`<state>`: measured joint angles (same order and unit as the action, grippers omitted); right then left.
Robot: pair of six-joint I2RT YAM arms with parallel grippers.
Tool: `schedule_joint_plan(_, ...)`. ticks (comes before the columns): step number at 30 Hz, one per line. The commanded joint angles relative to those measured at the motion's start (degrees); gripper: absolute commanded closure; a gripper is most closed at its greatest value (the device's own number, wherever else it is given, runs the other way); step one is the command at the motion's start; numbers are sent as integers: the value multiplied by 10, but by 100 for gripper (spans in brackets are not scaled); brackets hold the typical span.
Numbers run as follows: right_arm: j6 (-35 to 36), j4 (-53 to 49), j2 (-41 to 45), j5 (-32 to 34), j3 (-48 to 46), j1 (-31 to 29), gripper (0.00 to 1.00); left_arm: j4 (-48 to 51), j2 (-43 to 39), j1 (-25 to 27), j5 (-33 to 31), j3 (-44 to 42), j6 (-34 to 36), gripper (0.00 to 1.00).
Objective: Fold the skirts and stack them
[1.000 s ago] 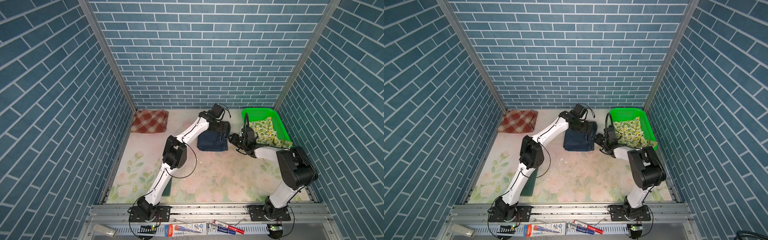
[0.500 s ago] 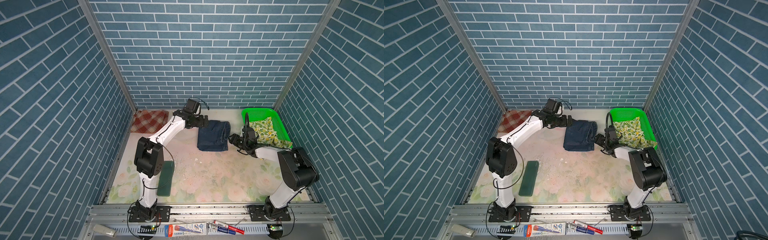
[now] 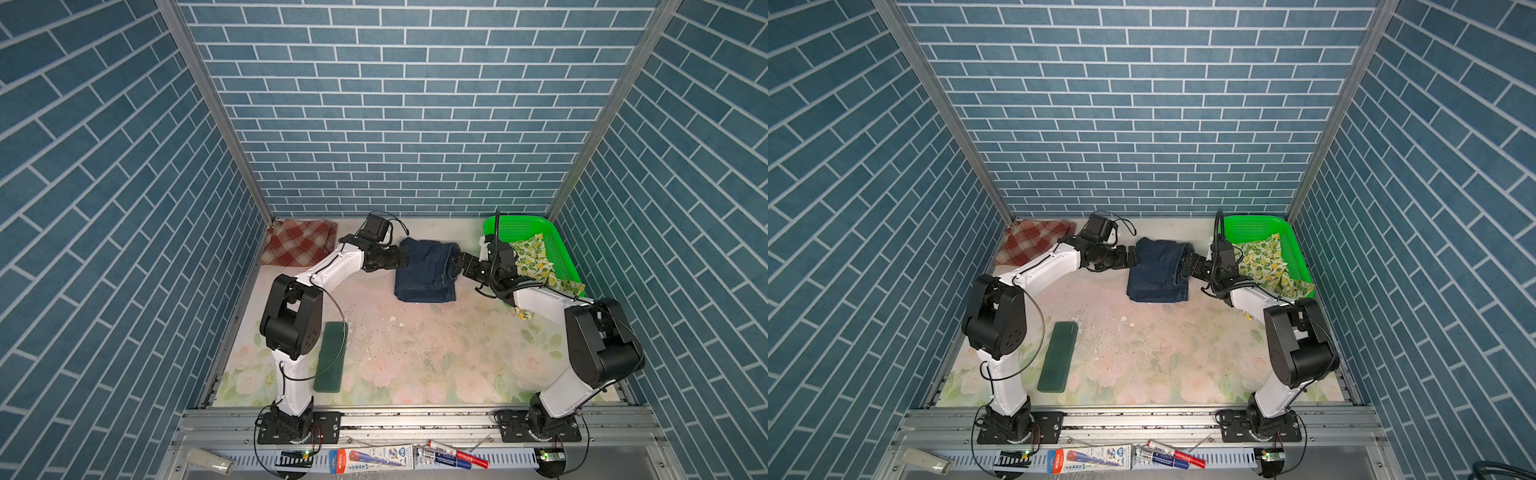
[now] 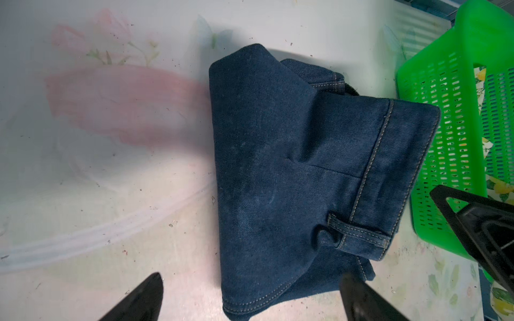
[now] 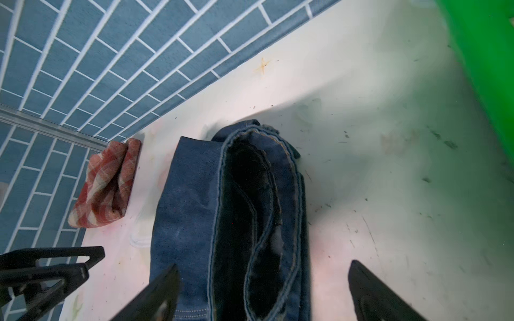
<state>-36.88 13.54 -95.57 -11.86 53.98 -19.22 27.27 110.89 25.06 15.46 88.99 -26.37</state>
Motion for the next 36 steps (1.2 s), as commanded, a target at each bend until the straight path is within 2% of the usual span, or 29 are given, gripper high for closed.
schedule_joint_plan(1, 29, -39, -28, -23, 38, -7, 3, -12, -23, -3, 8, -8, 0, 0)
schedule_joint_plan(6, 44, -97, -74, 4, 85, -20, 1, -13, -23, -3, 11, -10, 0, 0)
schedule_joint_plan(14, 48, -102, -134, 16, 139, -34, 1, -7, -22, -3, 12, 0, 2, 1)
schedule_joint_plan(18, 54, -123, -157, 25, 172, -40, 5, -6, -23, -3, 11, 0, 1, 0)
schedule_joint_plan(21, 62, -136, -157, 44, 189, -48, 20, -5, -23, -3, 10, -2, 1, 1)
schedule_joint_plan(23, 71, -146, -152, 63, 198, -57, 39, -5, -25, -3, 8, -5, 2, 1)
schedule_joint_plan(25, 80, -156, -151, 65, 208, -64, 55, -4, -26, -4, 7, -6, 4, 1)
schedule_joint_plan(29, 75, -167, -157, 62, 227, -69, 94, -5, -26, -8, 8, -8, 3, 1)
schedule_joint_plan(30, 72, -169, -154, 61, 229, -70, 99, -5, -26, -8, 8, -9, 3, 1)
schedule_joint_plan(36, 63, -192, -123, 50, 261, -83, 100, 0, -36, -22, 14, -13, 3, 1)
